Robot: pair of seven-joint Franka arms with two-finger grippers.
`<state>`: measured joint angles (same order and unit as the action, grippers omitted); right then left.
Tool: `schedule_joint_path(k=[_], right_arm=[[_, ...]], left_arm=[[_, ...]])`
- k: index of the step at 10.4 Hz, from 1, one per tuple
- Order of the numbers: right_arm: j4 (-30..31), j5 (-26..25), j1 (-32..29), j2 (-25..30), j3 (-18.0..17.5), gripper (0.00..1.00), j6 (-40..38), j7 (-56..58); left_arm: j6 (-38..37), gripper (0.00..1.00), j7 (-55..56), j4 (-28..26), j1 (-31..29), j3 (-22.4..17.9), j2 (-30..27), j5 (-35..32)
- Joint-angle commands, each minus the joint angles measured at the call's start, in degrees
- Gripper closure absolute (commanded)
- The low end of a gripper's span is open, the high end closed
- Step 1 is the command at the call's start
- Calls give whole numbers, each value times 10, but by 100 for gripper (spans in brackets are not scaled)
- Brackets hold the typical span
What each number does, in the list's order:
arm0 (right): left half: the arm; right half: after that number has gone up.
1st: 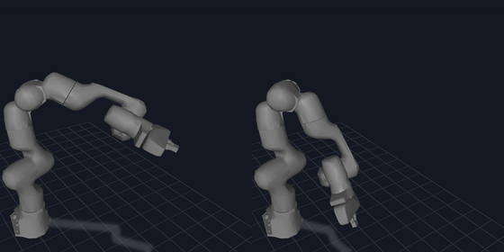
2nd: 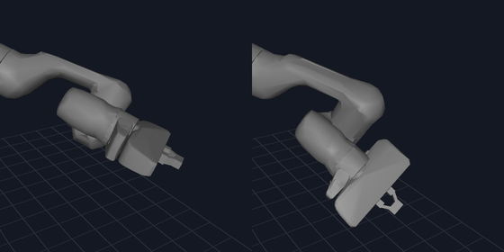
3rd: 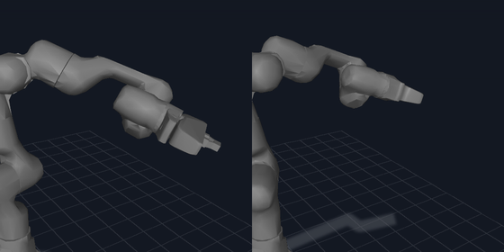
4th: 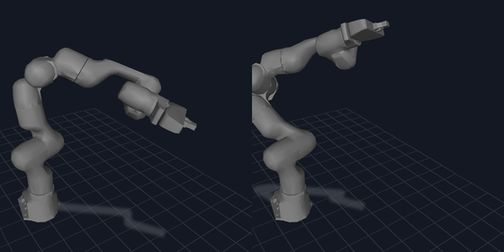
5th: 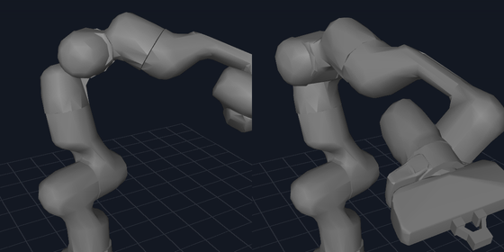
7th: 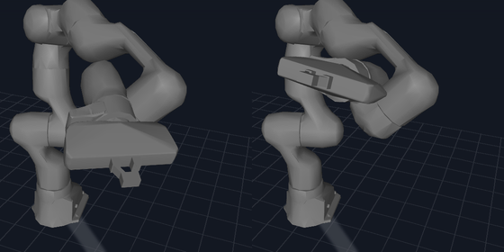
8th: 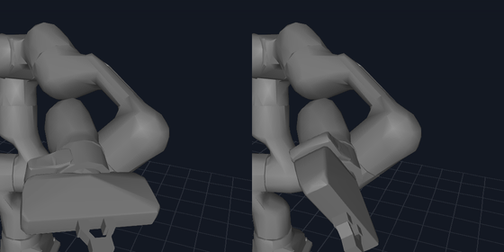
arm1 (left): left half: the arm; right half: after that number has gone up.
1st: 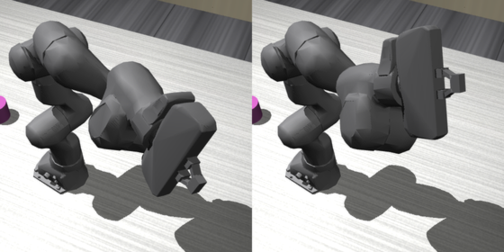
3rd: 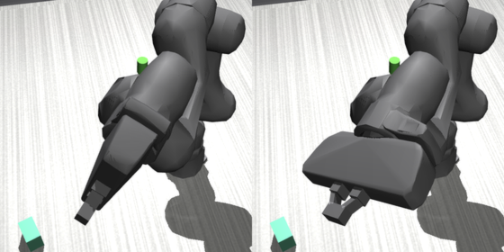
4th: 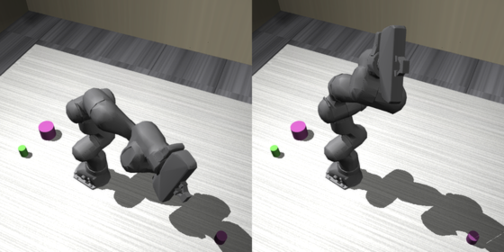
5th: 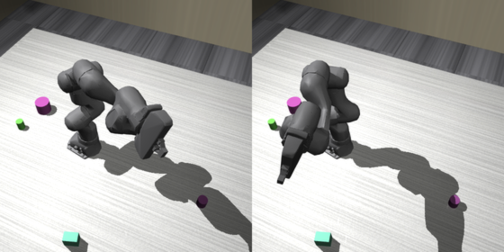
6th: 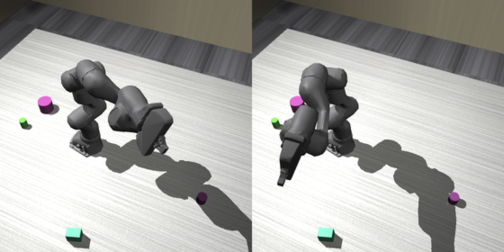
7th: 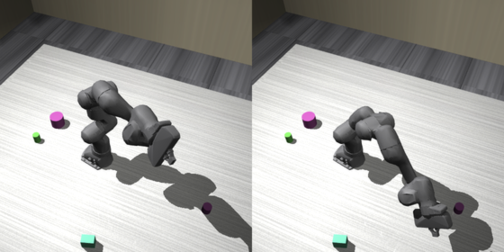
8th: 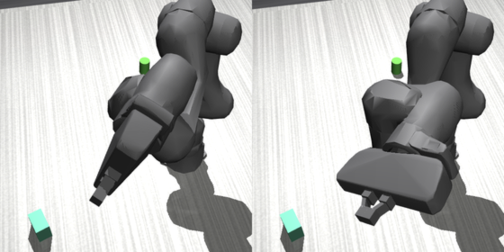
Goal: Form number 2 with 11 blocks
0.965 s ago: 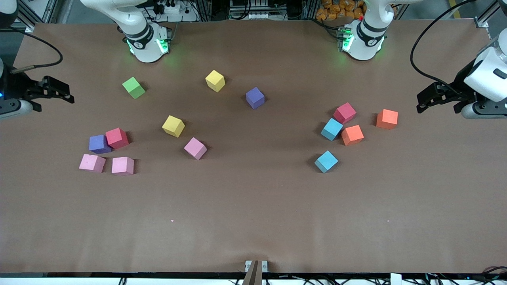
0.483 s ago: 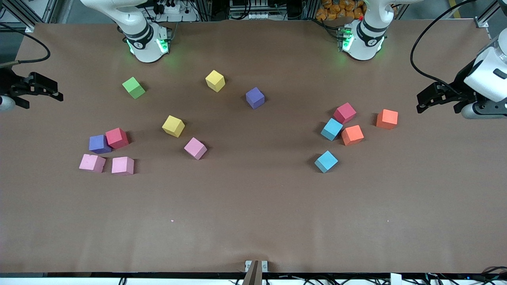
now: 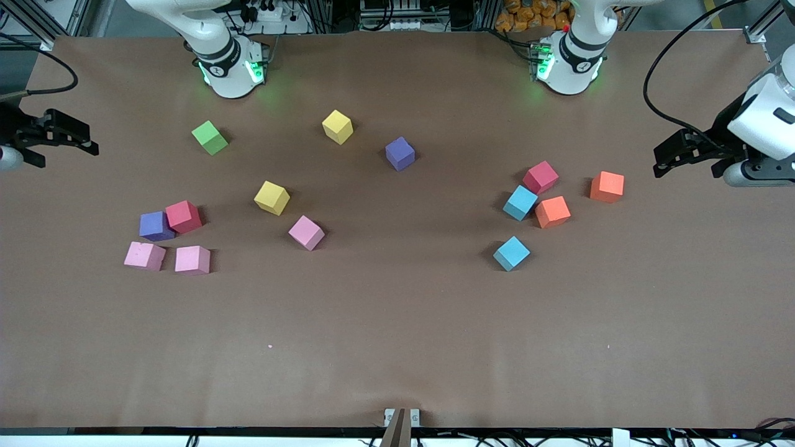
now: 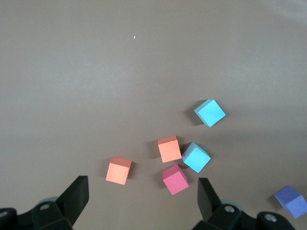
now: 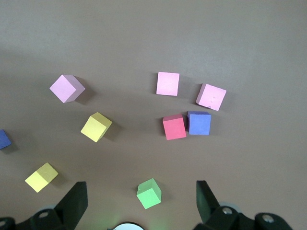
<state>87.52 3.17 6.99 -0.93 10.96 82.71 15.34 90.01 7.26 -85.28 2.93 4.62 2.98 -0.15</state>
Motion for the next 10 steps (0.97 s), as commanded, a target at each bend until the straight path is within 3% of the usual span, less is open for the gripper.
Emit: schedule_joint_path(k=[1, 5, 8, 10], right_arm=[[-20, 4, -6, -3, 6, 0, -4, 8], [-19, 9, -29, -1, 1, 0, -7, 39], [-16, 10, -34, -13, -1, 0, -7, 80], [-17, 62, -32, -37, -12, 0, -3, 77]], left_arm=[[-1, 0, 7, 11, -4, -3, 10, -1], [-4, 0, 64, 3, -7, -1, 68, 21], [-9, 0, 152, -57, 28, 75, 76, 25], [7, 0, 247, -75, 79, 116, 100, 28]])
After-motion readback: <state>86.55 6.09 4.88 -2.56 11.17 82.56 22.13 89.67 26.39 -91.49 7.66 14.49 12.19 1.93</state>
